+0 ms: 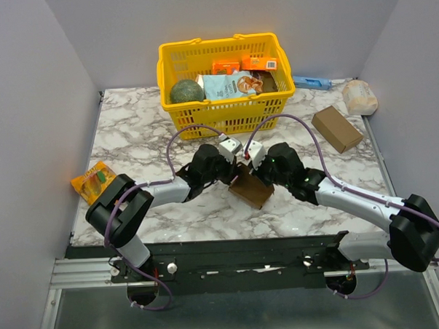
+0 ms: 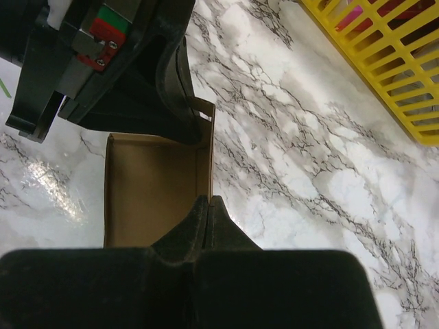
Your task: Fold the paper box
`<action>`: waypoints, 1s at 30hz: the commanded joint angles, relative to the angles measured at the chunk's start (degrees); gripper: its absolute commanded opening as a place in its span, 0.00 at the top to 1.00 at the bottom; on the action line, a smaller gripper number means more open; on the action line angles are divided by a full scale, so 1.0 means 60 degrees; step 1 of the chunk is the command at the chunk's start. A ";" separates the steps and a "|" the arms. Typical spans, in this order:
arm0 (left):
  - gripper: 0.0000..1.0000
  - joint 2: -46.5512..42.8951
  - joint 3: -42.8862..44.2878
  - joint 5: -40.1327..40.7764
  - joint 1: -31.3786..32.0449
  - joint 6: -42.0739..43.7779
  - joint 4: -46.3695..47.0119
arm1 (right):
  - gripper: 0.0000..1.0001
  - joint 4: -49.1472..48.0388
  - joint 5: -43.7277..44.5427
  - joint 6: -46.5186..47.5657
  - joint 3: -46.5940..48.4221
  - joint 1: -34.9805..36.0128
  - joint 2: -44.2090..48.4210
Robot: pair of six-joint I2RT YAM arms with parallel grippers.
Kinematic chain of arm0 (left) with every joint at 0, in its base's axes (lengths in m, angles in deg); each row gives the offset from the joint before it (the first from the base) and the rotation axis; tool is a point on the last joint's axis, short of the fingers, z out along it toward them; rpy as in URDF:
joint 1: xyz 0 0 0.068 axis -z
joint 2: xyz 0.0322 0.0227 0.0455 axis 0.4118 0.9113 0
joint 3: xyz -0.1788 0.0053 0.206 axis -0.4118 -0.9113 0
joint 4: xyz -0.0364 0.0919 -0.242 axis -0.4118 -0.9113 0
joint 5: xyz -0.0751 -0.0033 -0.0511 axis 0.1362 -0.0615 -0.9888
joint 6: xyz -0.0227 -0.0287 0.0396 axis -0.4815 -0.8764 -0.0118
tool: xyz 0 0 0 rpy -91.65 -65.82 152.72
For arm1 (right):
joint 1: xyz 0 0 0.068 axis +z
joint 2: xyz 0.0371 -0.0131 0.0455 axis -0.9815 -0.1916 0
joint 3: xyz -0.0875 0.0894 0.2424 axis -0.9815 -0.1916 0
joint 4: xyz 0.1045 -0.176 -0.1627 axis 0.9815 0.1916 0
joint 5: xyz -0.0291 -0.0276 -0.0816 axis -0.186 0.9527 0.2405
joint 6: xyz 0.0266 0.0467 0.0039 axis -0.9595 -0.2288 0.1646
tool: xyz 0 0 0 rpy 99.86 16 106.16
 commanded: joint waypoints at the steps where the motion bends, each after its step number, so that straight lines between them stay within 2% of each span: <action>1: 1.00 -0.0061 -0.0574 0.0358 0.0313 -0.0976 -0.0145 | 0.99 0.0242 -0.0062 -0.0104 -0.0276 0.0010 0.0015; 12: 1.00 -0.0091 -0.1044 -0.0097 0.0488 -0.2427 0.1115 | 0.99 0.0125 -0.0017 -0.0105 -0.0320 0.0010 -0.0058; 18: 1.00 -0.0120 -0.1233 0.1160 0.0693 -0.2062 0.0530 | 0.99 0.0110 0.0041 -0.0119 -0.0364 0.0010 0.0059; 25: 1.00 -0.0471 -0.1878 0.2917 0.1234 -0.1462 0.0646 | 0.99 0.0007 -0.0032 -0.0236 -0.0393 -0.0004 0.0205; 28: 1.00 -0.0633 -0.2010 0.3476 0.1557 -0.1169 0.0734 | 0.93 0.0022 -0.0134 -0.0396 -0.0408 0.0010 0.0380; 30: 1.00 -0.0779 -0.2127 0.4091 0.1835 -0.1066 0.0778 | 0.80 0.0037 -0.0120 -0.0543 -0.0408 0.0025 0.0542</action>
